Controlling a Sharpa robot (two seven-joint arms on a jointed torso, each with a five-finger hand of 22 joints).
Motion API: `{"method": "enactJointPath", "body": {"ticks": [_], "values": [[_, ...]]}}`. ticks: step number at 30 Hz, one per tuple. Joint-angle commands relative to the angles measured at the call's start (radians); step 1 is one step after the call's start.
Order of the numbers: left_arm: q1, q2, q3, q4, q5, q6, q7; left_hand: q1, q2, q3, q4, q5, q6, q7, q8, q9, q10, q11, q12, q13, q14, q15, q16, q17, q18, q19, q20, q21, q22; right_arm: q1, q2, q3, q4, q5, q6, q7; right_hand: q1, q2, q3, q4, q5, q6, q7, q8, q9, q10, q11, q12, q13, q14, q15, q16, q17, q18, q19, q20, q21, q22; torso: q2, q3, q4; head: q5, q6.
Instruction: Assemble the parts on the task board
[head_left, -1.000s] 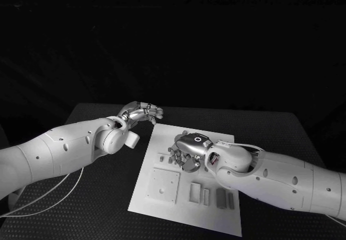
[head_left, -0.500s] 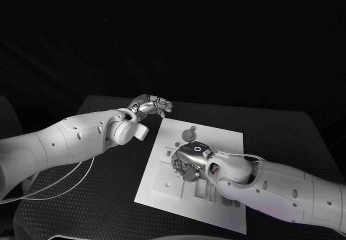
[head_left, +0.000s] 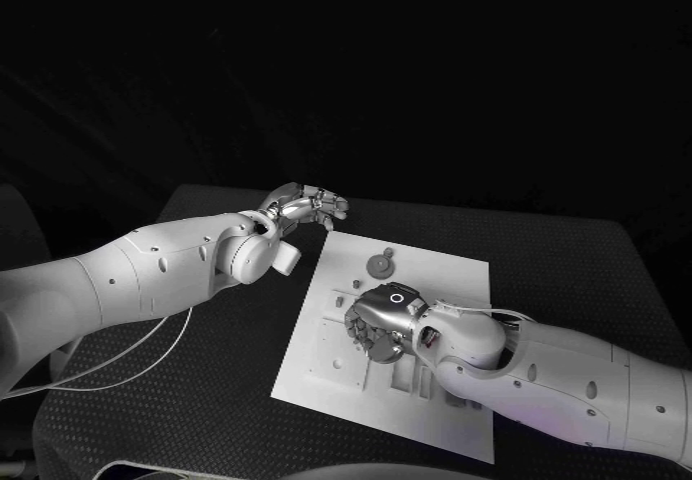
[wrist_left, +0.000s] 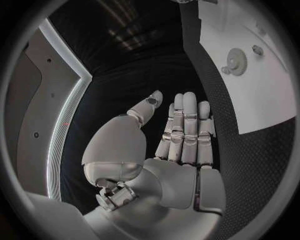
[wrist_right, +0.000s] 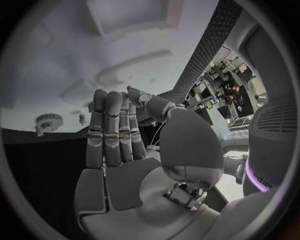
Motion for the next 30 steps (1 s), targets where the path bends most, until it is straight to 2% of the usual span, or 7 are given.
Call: {"method": "enactJointPath", "body": {"ticks": [1, 8, 30], "values": [[0.001, 0.004, 0.001, 0.001, 0.009, 0.004, 0.009, -0.004, -0.008, -0.003, 0.005, 0.001, -0.004, -0.004, -0.006, 0.001, -0.008, 0.000, 0.007, 0.000, 0.002, 0.005, -0.004, 0.001, 0.001, 0.005, -0.029, -0.007, 0.002, -0.003, 0.003, -0.001, -0.002, -0.018, 0.021, 0.009, -0.006, 0.006, -0.004, -0.004, 0.005, 0.007, 0.001, 0.005, 0.000, 0.001, 0.006, -0.005, 0.002, -0.005, 0.000, 0.006, -0.001, 0.006, 0.007, -0.003, 0.003, 0.001, 0.000, -0.0008, 0.0007, -0.001, -0.003], [0.001, 0.002, 0.001, 0.000, 0.009, 0.005, 0.008, -0.004, -0.008, -0.003, 0.006, 0.001, -0.005, -0.004, -0.006, 0.001, -0.008, 0.000, 0.007, 0.000, 0.002, 0.005, -0.004, 0.001, 0.001, 0.005, -0.029, -0.007, 0.002, -0.006, 0.003, -0.002, -0.004, -0.017, 0.026, 0.010, -0.006, 0.006, -0.005, -0.004, 0.007, 0.007, 0.001, 0.005, 0.001, 0.001, 0.006, -0.005, 0.002, -0.005, 0.000, 0.007, -0.001, 0.006, 0.007, -0.003, 0.003, 0.001, 0.000, -0.0003, 0.0000, 0.000, -0.008], [0.001, 0.001, 0.001, -0.002, 0.009, 0.009, 0.004, -0.005, -0.009, -0.003, 0.008, 0.001, -0.006, -0.003, -0.007, 0.002, -0.010, 0.000, 0.008, -0.001, 0.001, 0.005, -0.005, 0.002, 0.000, 0.004, -0.028, -0.009, 0.002, -0.006, -0.002, -0.002, -0.007, -0.015, 0.040, 0.012, -0.007, 0.007, -0.007, -0.004, 0.011, 0.007, 0.001, 0.005, 0.001, 0.002, 0.006, -0.007, 0.005, -0.005, 0.000, 0.007, -0.002, 0.006, 0.008, -0.003, 0.003, 0.002, -0.001, -0.0001, 0.0001, 0.001, -0.012]]}}
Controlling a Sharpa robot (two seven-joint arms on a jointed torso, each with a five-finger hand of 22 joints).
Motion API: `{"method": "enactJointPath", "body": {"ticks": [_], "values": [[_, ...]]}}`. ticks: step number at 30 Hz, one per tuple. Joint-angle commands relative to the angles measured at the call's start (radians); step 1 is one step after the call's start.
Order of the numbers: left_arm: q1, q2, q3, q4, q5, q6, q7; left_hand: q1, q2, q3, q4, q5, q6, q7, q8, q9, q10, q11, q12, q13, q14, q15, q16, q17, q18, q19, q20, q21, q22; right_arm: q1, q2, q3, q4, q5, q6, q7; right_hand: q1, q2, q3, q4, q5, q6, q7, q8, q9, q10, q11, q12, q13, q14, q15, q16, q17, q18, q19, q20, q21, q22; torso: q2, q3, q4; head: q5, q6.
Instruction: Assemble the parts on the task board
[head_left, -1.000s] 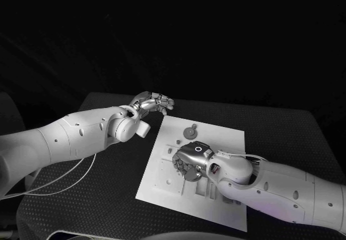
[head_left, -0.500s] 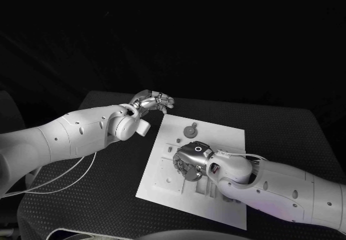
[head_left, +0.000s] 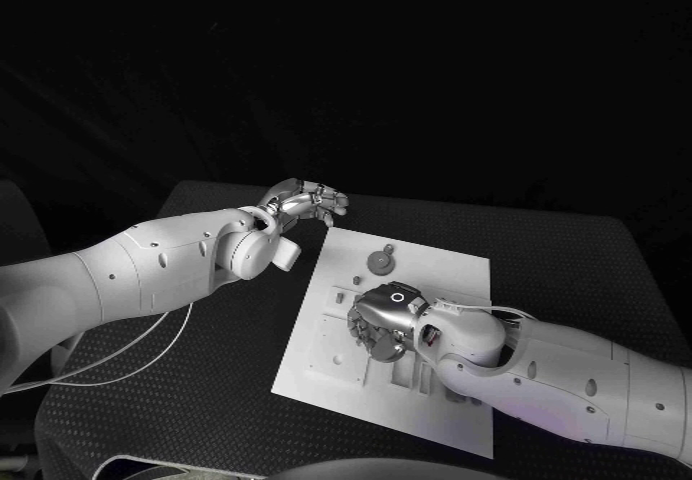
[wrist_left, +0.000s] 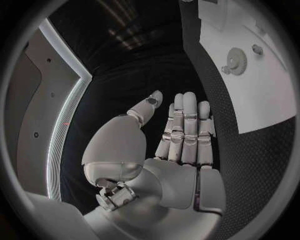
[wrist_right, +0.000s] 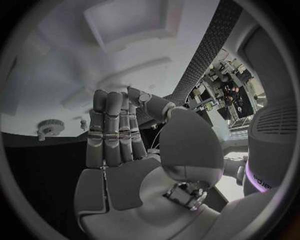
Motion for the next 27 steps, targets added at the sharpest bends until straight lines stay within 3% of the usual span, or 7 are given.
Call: {"method": "enactJointPath", "body": {"ticks": [1, 27], "values": [[0.001, 0.001, 0.001, 0.000, 0.007, 0.008, 0.005, -0.005, -0.009, -0.001, 0.006, 0.001, -0.006, -0.003, -0.004, 0.001, -0.010, 0.000, 0.004, -0.001, 0.001, 0.005, -0.005, 0.001, 0.000, 0.004, -0.028, -0.005, 0.002, -0.001, -0.001, 0.000, 0.001, -0.010, 0.019, 0.009, -0.007, 0.007, -0.004, -0.002, 0.004, 0.008, 0.001, 0.004, 0.001, 0.002, 0.006, -0.007, 0.001, -0.005, 0.000, 0.003, -0.001, 0.007, 0.004, 0.001, 0.003, 0.001, 0.000, 0.0002, 0.0002, 0.000, -0.001], [0.001, 0.001, 0.001, -0.004, 0.007, 0.009, 0.003, -0.006, -0.010, -0.001, 0.008, 0.001, -0.008, -0.003, -0.004, 0.001, -0.011, 0.001, 0.004, -0.001, 0.001, 0.006, -0.007, 0.002, 0.000, 0.004, -0.028, -0.006, 0.002, -0.001, -0.003, -0.001, -0.002, -0.004, 0.030, 0.013, -0.008, 0.008, -0.005, -0.002, 0.006, 0.008, 0.001, 0.003, 0.002, 0.002, 0.006, -0.008, 0.003, -0.006, 0.000, 0.004, -0.002, 0.007, 0.004, 0.001, 0.003, 0.001, 0.000, -0.0005, 0.0002, 0.001, -0.008]]}}
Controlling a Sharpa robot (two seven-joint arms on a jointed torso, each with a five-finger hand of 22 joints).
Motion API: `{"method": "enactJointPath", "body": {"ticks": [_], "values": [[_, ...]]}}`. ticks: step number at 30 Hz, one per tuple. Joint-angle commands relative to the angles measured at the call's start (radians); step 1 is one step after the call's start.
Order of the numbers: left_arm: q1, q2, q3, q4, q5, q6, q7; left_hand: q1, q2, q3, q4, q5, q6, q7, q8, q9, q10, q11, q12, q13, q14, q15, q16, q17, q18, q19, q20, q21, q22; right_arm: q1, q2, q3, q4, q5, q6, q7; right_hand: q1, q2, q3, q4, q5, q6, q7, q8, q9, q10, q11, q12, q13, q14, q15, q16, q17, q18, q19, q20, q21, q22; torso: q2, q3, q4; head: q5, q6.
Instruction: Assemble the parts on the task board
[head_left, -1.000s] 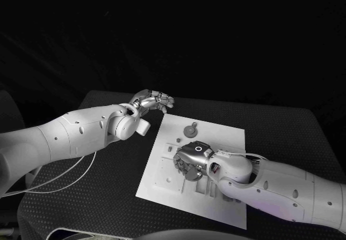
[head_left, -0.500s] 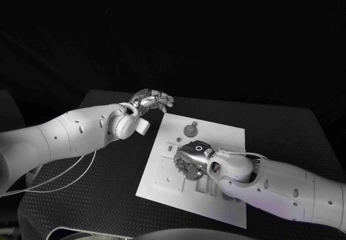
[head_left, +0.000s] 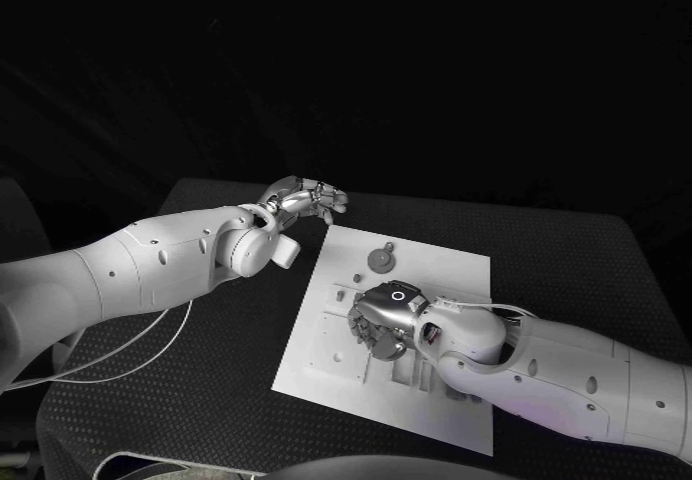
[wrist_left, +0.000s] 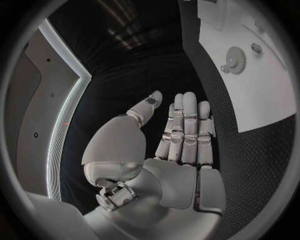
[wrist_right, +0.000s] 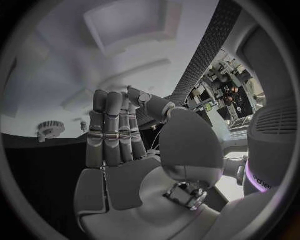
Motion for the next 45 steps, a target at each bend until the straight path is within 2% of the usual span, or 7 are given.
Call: {"method": "enactJointPath", "body": {"ticks": [1, 14, 20, 28, 37, 41, 45], "values": [[0.001, 0.001, 0.001, 0.001, 0.007, 0.009, 0.005, -0.002, -0.006, -0.001, 0.008, 0.001, -0.006, -0.001, -0.005, 0.002, -0.009, -0.002, 0.004, -0.001, 0.001, 0.005, -0.007, 0.001, 0.000, 0.004, -0.028, -0.006, 0.001, -0.001, -0.002, 0.000, 0.000, -0.005, 0.018, 0.008, -0.004, 0.004, -0.005, -0.002, 0.006, 0.009, -0.001, 0.007, 0.001, 0.002, 0.006, -0.004, 0.001, -0.006, 0.000, 0.004, -0.002, 0.007, 0.004, 0.001, 0.003, 0.001, 0.000, -0.0004, -0.0004, 0.000, -0.001], [0.001, 0.002, 0.001, 0.000, 0.007, 0.009, 0.004, -0.002, -0.006, 0.000, 0.009, 0.001, -0.007, -0.001, -0.005, 0.002, -0.010, -0.002, 0.005, -0.001, 0.001, 0.006, -0.007, 0.002, 0.000, 0.003, -0.028, -0.007, 0.002, -0.001, 0.005, -0.002, -0.006, -0.009, 0.018, 0.004, -0.004, 0.005, -0.006, -0.003, 0.007, 0.009, -0.001, 0.007, 0.001, 0.002, 0.006, -0.005, 0.003, -0.006, 0.000, 0.004, -0.002, 0.007, 0.004, 0.001, 0.002, 0.001, 0.000, -0.0003, -0.0006, 0.000, -0.002], [0.001, 0.001, 0.001, 0.001, 0.007, 0.010, 0.003, -0.002, -0.006, 0.000, 0.010, 0.001, -0.007, -0.001, -0.005, 0.002, -0.010, -0.001, 0.005, -0.001, 0.001, 0.006, -0.007, 0.002, 0.000, 0.003, -0.028, -0.007, 0.002, -0.001, 0.012, -0.014, -0.014, -0.023, 0.022, -0.008, -0.004, 0.005, -0.007, -0.003, 0.007, 0.009, -0.001, 0.006, 0.002, 0.002, 0.006, -0.005, 0.003, -0.006, 0.000, 0.005, -0.002, 0.007, 0.004, 0.001, 0.002, 0.002, 0.001, -0.0011, 0.0006, -0.002, -0.005], [0.001, 0.003, 0.001, 0.001, 0.007, 0.010, 0.003, -0.002, -0.007, 0.000, 0.010, 0.001, -0.007, -0.001, -0.005, 0.002, -0.010, -0.001, 0.005, -0.001, 0.001, 0.006, -0.008, 0.002, 0.000, 0.003, -0.028, -0.007, 0.002, -0.001, 0.026, -0.022, -0.026, -0.030, 0.041, -0.020, -0.004, 0.005, -0.007, -0.003, 0.008, 0.008, -0.001, 0.006, 0.002, 0.001, 0.006, -0.006, 0.004, -0.006, 0.000, 0.005, -0.002, 0.007, 0.004, 0.001, 0.002, 0.002, 0.000, -0.0019, 0.0004, -0.006, -0.008], [0.001, 0.001, 0.001, 0.002, 0.007, 0.010, 0.001, -0.002, -0.007, 0.000, 0.011, 0.000, -0.007, -0.001, -0.005, 0.003, -0.011, -0.001, 0.006, -0.001, 0.000, 0.006, -0.008, 0.003, 0.000, 0.003, -0.028, -0.008, 0.003, -0.001, 0.026, -0.028, -0.042, -0.014, 0.023, -0.023, -0.007, 0.005, -0.007, -0.001, 0.015, 0.001, 0.003, 0.001, 0.001, -0.006, 0.009, -0.013, 0.007, -0.011, 0.002, 0.004, -0.005, 0.007, -0.002, 0.004, -0.003, 0.001, 0.000, -0.0009, 0.0008, -0.008, -0.009], [0.001, 0.000, 0.001, 0.002, 0.007, 0.011, 0.000, -0.002, -0.007, 0.000, 0.011, 0.000, -0.007, -0.001, -0.006, 0.003, -0.011, -0.001, 0.006, -0.001, 0.000, 0.006, -0.008, 0.003, 0.000, 0.003, -0.027, -0.008, 0.003, -0.001, 0.022, -0.028, -0.042, -0.002, 0.001, -0.022, -0.011, -0.009, -0.006, 0.004, 0.012, -0.015, 0.010, -0.008, 0.000, -0.020, 0.015, -0.024, 0.008, -0.020, 0.008, -0.001, -0.009, 0.007, -0.013, 0.010, -0.010, 0.000, 0.000, -0.0004, -0.0004, -0.007, -0.009], [0.001, -0.001, 0.001, 0.002, 0.007, 0.011, 0.000, -0.002, -0.008, 0.000, 0.011, 0.000, -0.008, -0.001, -0.006, 0.003, -0.011, -0.001, 0.006, -0.001, 0.000, 0.006, -0.008, 0.003, 0.000, 0.003, -0.027, -0.008, 0.003, -0.001, 0.014, -0.028, -0.037, 0.014, -0.017, -0.018, -0.016, -0.050, -0.008, 0.014, -0.008, -0.063, 0.030, -0.032, -0.007, -0.062, 0.034, -0.051, 0.006, -0.047, 0.026, -0.015, -0.022, 0.007, -0.041, 0.023, -0.028, -0.003, 0.000, -0.0001, -0.0002, -0.007, -0.009]]}}
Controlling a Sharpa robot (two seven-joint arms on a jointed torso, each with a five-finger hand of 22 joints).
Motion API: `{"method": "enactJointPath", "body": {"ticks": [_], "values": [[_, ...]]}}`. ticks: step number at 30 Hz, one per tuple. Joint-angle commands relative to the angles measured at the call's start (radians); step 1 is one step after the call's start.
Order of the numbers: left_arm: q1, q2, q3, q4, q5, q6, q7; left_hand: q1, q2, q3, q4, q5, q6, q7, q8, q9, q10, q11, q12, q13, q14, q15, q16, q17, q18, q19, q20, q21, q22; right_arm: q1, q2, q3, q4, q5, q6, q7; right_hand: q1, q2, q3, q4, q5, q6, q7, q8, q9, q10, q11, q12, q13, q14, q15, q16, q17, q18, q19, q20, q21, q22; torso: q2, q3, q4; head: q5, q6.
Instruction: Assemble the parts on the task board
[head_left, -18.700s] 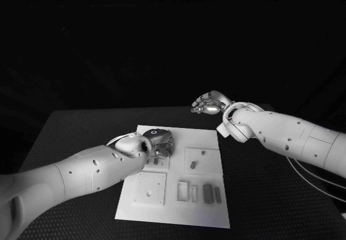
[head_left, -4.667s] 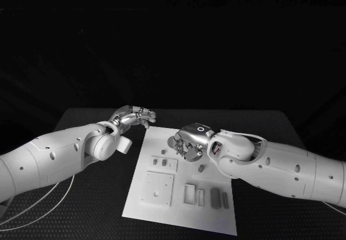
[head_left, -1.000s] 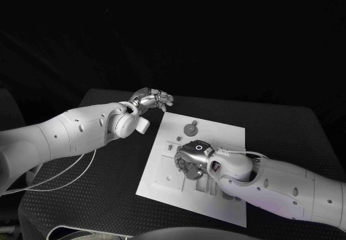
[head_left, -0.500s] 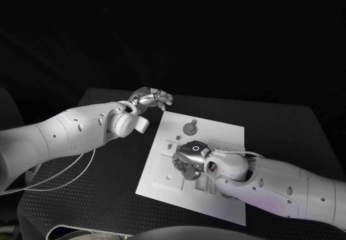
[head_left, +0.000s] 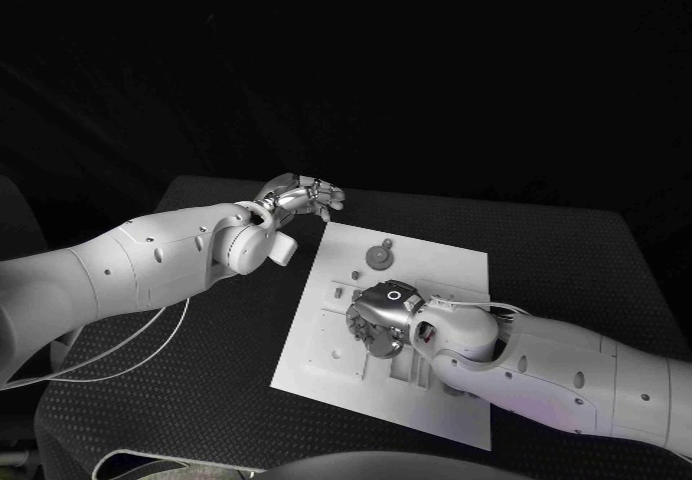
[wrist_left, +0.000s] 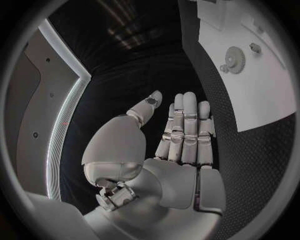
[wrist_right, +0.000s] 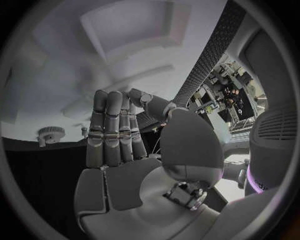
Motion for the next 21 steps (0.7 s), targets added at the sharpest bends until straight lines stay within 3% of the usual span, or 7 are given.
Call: {"method": "enactJointPath", "body": {"ticks": [1, 5, 7, 12, 14, 21], "values": [[0.001, 0.000, 0.001, 0.002, 0.006, 0.010, 0.004, -0.002, -0.008, 0.000, 0.006, 0.000, -0.007, 0.000, -0.006, 0.001, -0.009, 0.002, 0.006, -0.001, 0.001, 0.005, -0.005, 0.002, 0.000, 0.003, -0.027, -0.004, 0.002, -0.003, -0.010, -0.003, -0.001, 0.017, -0.018, -0.009, -0.001, -0.026, -0.005, 0.008, -0.011, -0.033, 0.012, -0.014, -0.004, -0.025, 0.010, -0.016, -0.006, -0.018, 0.006, -0.008, -0.007, 0.007, -0.017, 0.006, -0.011, -0.001, 0.000, 0.0005, 0.0001, 0.000, 0.001], [0.001, -0.001, 0.001, 0.001, 0.006, 0.010, 0.004, -0.002, -0.008, 0.000, 0.006, 0.000, -0.007, 0.000, -0.006, 0.001, -0.009, 0.002, 0.006, -0.001, 0.001, 0.005, -0.005, 0.002, 0.000, 0.003, -0.027, -0.005, 0.002, -0.003, -0.023, -0.003, 0.015, 0.025, -0.054, -0.005, 0.003, -0.037, -0.017, 0.011, -0.009, -0.068, 0.027, -0.030, -0.008, -0.040, 0.017, -0.024, -0.003, -0.036, 0.013, 0.002, -0.010, 0.007, -0.032, 0.012, -0.013, 0.008, 0.000, 0.0008, -0.0006, 0.000, 0.003], [0.001, -0.002, 0.001, 0.001, 0.006, 0.010, 0.004, -0.002, -0.009, 0.000, 0.006, 0.000, -0.007, 0.000, -0.006, 0.001, -0.009, 0.002, 0.006, -0.001, 0.001, 0.005, -0.005, 0.002, 0.000, 0.003, -0.027, -0.005, 0.002, -0.002, -0.033, -0.003, 0.023, 0.028, -0.065, -0.004, 0.008, -0.058, -0.030, 0.007, -0.024, -0.117, 0.049, -0.053, -0.018, -0.062, 0.028, -0.037, -0.003, -0.067, 0.023, 0.008, -0.017, 0.005, -0.061, 0.021, -0.020, 0.018, 0.000, 0.0008, -0.0009, -0.001, 0.004], [0.001, -0.004, 0.001, 0.001, 0.006, 0.010, 0.004, -0.002, -0.009, 0.000, 0.006, 0.000, -0.007, 0.000, -0.006, 0.002, -0.009, 0.002, 0.006, -0.001, 0.001, 0.005, -0.005, 0.002, 0.000, 0.003, -0.027, -0.005, 0.002, 0.007, -0.079, 0.001, 0.067, 0.041, -0.086, -0.008, 0.019, -0.064, -0.040, -0.001, -0.033, -0.143, 0.052, -0.061, -0.024, -0.111, 0.046, -0.064, -0.011, -0.095, 0.039, 0.026, -0.026, 0.006, -0.086, 0.031, -0.023, 0.034, 0.000, 0.0010, -0.0017, -0.006, 0.009], [0.001, -0.005, 0.001, 0.001, 0.006, 0.011, 0.004, -0.002, -0.009, 0.000, 0.006, 0.000, -0.008, 0.000, -0.006, 0.002, -0.009, 0.002, 0.006, -0.001, 0.001, 0.005, -0.005, 0.002, 0.000, 0.002, -0.027, -0.005, 0.002, 0.016, -0.106, 0.012, 0.097, 0.045, -0.089, -0.009, 0.021, -0.065, -0.039, 0.002, -0.034, -0.143, 0.053, -0.059, -0.024, -0.109, 0.046, -0.064, -0.011, -0.098, 0.040, 0.035, -0.027, 0.007, -0.087, 0.032, -0.020, 0.039, 0.000, 0.0007, -0.0017, -0.009, 0.012], [0.001, -0.009, 0.001, 0.000, 0.006, 0.014, 0.004, -0.001, -0.010, 0.000, 0.006, 0.000, -0.008, 0.001, -0.006, 0.002, -0.009, 0.002, 0.006, -0.001, 0.001, 0.005, -0.005, 0.002, 0.000, 0.002, -0.027, -0.005, 0.002, 0.044, -0.206, 0.079, 0.170, 0.091, -0.091, -0.004, 0.025, -0.066, -0.036, 0.011, -0.044, -0.137, 0.049, -0.049, -0.023, -0.097, 0.041, -0.058, -0.009, -0.098, 0.035, 0.069, -0.033, 0.007, -0.077, 0.028, -0.009, 0.056, -0.001, 0.0011, -0.0055, -0.028, 0.031]]}}
